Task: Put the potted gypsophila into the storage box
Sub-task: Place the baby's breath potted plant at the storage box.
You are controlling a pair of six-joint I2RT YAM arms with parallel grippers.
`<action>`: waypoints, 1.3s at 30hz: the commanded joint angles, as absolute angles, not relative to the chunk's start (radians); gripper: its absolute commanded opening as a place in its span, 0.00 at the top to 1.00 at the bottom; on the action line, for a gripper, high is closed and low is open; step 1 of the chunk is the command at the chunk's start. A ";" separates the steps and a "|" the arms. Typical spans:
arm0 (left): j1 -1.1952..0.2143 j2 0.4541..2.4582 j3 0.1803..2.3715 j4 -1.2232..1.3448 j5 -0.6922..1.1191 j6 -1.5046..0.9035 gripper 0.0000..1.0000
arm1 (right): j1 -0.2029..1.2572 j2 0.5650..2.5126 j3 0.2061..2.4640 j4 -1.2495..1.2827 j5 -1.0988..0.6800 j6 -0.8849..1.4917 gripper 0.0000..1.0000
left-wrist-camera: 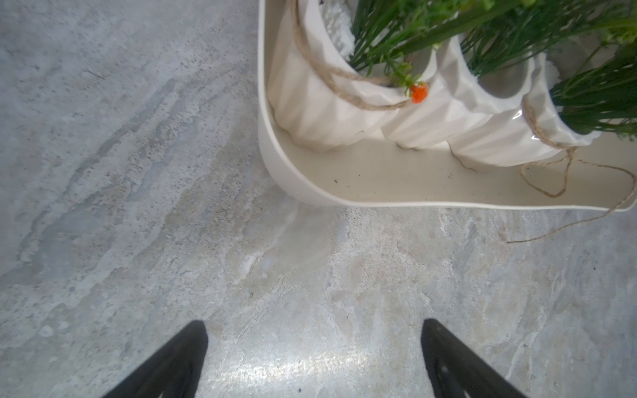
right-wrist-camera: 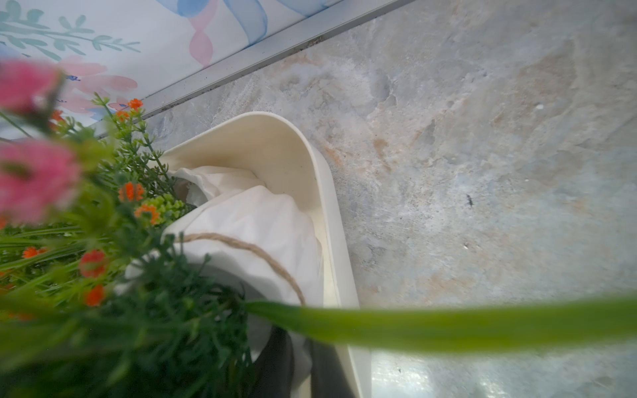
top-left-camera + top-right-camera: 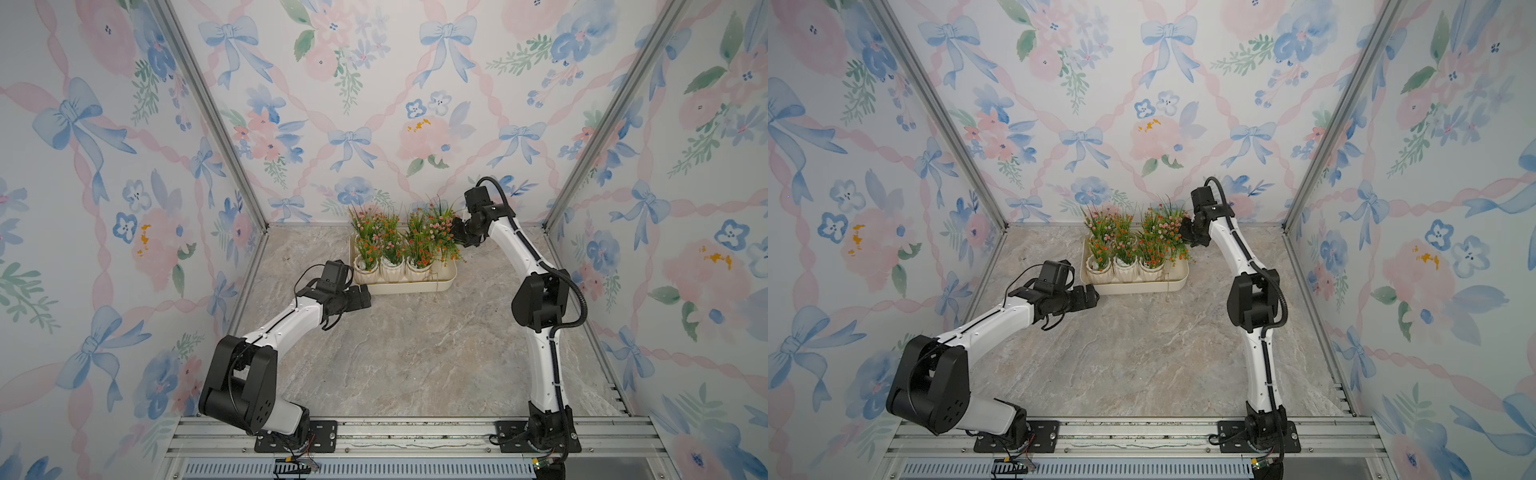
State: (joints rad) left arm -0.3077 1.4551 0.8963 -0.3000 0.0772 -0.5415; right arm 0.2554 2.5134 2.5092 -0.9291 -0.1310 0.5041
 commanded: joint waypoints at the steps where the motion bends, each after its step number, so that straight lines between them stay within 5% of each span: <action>1: -0.301 1.465 0.914 -0.299 0.094 -0.518 0.02 | 0.267 2.481 2.486 -0.929 -0.092 0.469 1.00; 39: -0.299 1.464 0.897 -0.299 0.098 -0.515 0.02 | 0.303 2.564 2.491 -0.938 -0.074 0.440 1.00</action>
State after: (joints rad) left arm -0.3069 1.4551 0.8963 -0.3000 0.0875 -0.5343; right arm 0.2825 2.5092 2.4641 -0.9497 -0.0639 0.4339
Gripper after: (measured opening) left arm 0.978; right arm 0.109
